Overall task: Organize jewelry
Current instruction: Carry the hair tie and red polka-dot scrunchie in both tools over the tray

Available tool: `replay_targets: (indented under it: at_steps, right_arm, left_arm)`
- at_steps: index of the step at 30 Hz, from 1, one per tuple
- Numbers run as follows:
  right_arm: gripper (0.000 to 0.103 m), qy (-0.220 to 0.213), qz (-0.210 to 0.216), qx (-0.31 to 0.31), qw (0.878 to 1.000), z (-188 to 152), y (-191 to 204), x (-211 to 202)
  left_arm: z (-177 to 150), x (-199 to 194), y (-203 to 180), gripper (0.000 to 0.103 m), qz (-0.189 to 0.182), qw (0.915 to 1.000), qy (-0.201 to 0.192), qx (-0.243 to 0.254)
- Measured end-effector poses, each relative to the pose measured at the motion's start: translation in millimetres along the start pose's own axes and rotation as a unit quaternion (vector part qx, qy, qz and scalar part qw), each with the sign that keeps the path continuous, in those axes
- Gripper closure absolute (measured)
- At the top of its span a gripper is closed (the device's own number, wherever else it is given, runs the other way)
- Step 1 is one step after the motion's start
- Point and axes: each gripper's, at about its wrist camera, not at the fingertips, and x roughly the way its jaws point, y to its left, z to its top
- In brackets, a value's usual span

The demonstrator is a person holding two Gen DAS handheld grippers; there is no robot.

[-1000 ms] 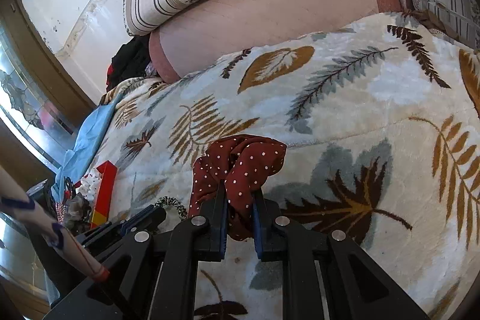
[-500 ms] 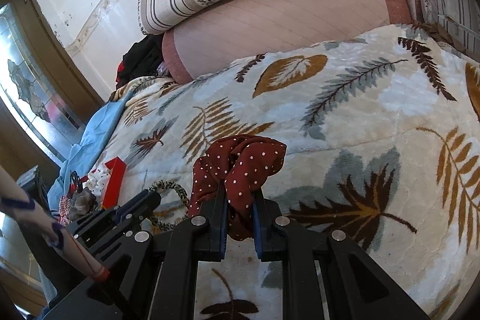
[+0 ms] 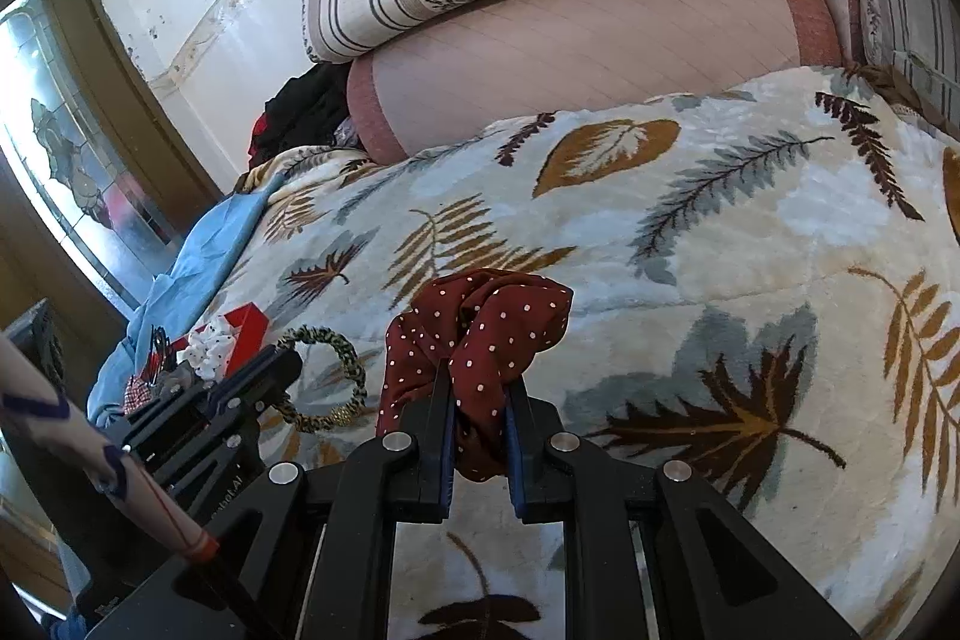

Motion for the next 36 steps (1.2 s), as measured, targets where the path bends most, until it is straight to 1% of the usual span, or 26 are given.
replay_targets:
  at_steps: [5, 11, 16, 20, 23, 26, 29, 31, 34, 36]
  right_arm:
    - [0.088, -0.006, 0.002, -0.013, 1.000, -2, 8, -3]
    - [0.088, -0.020, 0.009, -0.023, 0.999, -4, 20, -14]
    - [0.088, -0.031, 0.022, -0.034, 0.999, -12, 39, -31]
    - [0.088, -0.036, 0.041, -0.030, 0.998, -27, 60, -46]
    - [0.088, -0.034, 0.058, -0.021, 0.998, -39, 77, -52]
    - [0.088, -0.033, 0.071, -0.030, 0.996, -51, 98, -59]
    - [0.088, -0.031, 0.087, -0.036, 0.995, -60, 115, -66]
    - [0.088, -0.026, 0.097, -0.043, 0.994, -64, 127, -68]
    - [0.088, -0.021, 0.107, -0.053, 0.993, -70, 144, -68]
    - [0.088, -0.012, 0.115, -0.058, 0.992, -75, 156, -64]
  left_arm:
    - [2, -13, 3, 0.096, 0.016, 0.9997, -0.016, 0.004]
    - [5, -36, 14, 0.096, 0.028, 0.9990, -0.033, -0.006]
    - [5, -73, 28, 0.096, 0.042, 0.9972, -0.058, -0.020]
    - [-1, -104, 44, 0.096, 0.057, 0.9951, -0.075, -0.032]
    - [-11, -126, 66, 0.096, 0.069, 0.9931, -0.078, -0.053]
    - [-23, -147, 99, 0.096, 0.089, 0.9893, -0.080, -0.084]
    - [-38, -166, 136, 0.096, 0.113, 0.9833, -0.079, -0.120]
    - [-53, -179, 164, 0.096, 0.133, 0.9774, -0.077, -0.145]
    - [-73, -187, 195, 0.096, 0.158, 0.9699, -0.068, -0.173]
    - [-84, -189, 212, 0.096, 0.167, 0.9662, -0.061, -0.186]
